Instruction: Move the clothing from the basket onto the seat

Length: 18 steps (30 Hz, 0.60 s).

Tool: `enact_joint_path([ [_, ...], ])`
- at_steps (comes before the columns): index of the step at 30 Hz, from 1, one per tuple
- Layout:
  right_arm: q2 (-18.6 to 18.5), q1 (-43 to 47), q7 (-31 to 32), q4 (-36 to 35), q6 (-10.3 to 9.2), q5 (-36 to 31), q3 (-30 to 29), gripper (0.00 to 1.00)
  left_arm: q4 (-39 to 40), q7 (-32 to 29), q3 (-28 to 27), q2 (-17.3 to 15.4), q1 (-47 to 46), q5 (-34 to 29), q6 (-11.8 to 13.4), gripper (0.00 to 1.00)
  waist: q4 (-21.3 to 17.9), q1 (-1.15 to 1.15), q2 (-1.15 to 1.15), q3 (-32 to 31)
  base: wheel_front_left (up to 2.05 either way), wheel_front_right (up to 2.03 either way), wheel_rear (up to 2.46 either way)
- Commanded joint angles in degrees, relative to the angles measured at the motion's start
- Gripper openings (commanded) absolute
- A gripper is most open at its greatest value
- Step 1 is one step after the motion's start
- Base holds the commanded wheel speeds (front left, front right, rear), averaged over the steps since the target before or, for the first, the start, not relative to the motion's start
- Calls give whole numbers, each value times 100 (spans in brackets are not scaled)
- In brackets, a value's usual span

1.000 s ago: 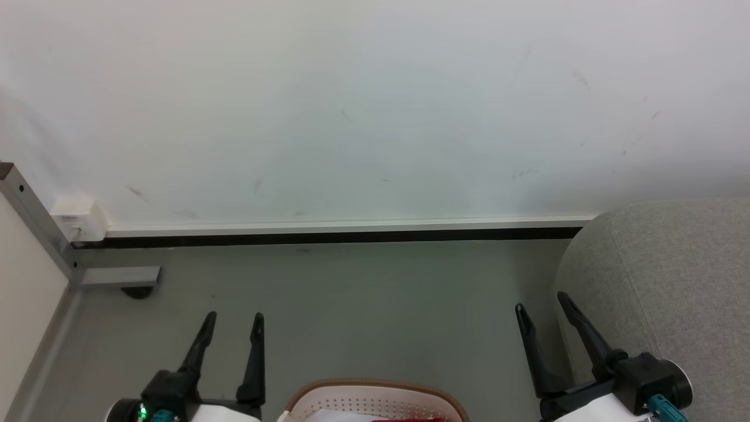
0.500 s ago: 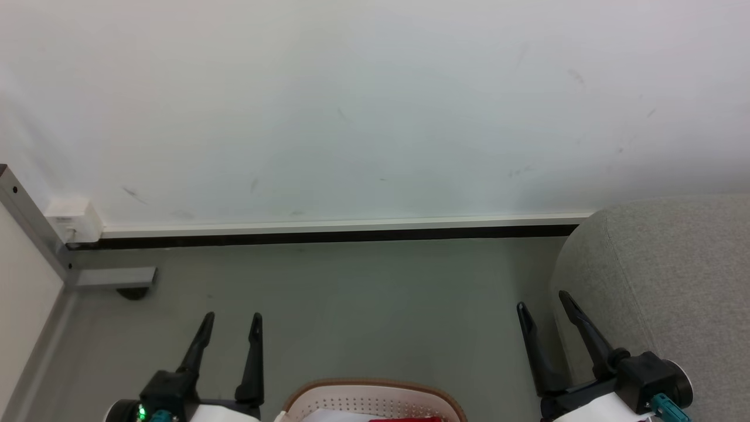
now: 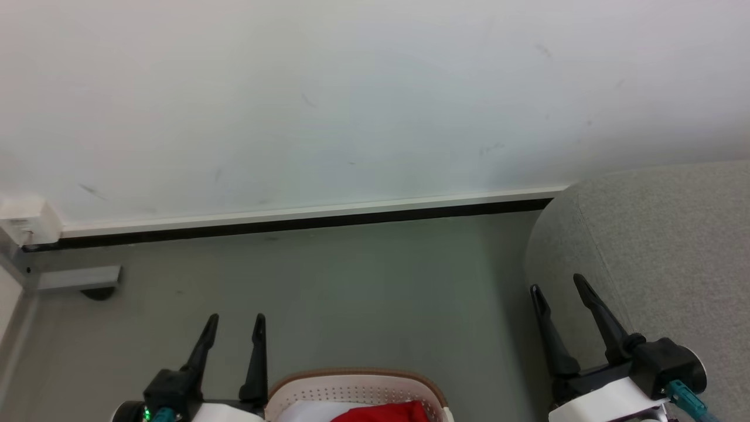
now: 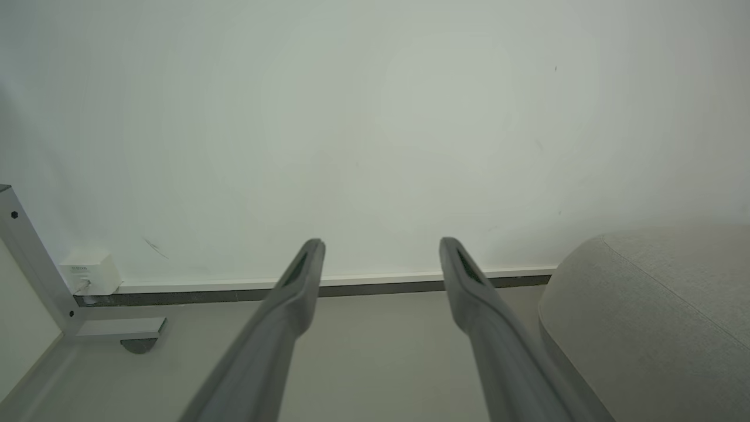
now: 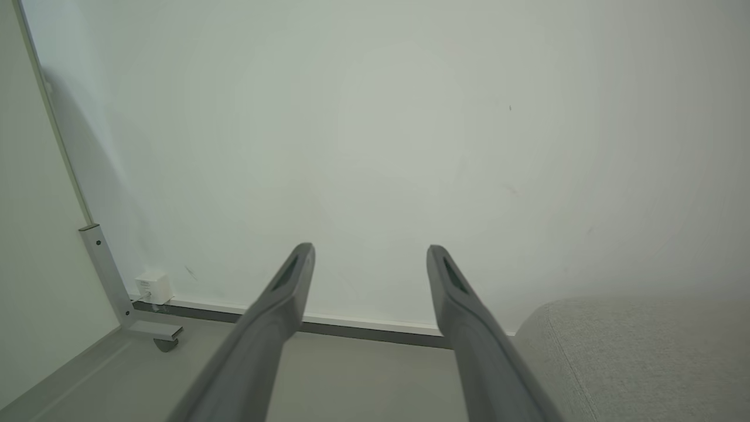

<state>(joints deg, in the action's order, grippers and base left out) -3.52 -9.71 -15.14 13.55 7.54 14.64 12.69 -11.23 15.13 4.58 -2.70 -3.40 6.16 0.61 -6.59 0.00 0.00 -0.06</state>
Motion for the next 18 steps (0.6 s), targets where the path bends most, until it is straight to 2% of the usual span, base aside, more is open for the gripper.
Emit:
enact_joint_path([
  [1, -28, -90, -1, -25, -10, 49, -14, 100, -42, 4, 23, -34, -57, 24, 3, 100, -116, 0, 0, 114, 0, 0, 0],
  [10, -90, -479, -1, -356, -10, 280, -162, 100, -652, 4, 156, -35, -624, 85, -147, 100, -624, 0, 0, 1000, 0, 0, 0],
  [18, -164, -763, 0, -586, -11, 411, -112, 100, -1914, -14, 232, -223, -1336, -95, -314, 100, -962, 0, 0, 1763, 0, 0, 0],
])
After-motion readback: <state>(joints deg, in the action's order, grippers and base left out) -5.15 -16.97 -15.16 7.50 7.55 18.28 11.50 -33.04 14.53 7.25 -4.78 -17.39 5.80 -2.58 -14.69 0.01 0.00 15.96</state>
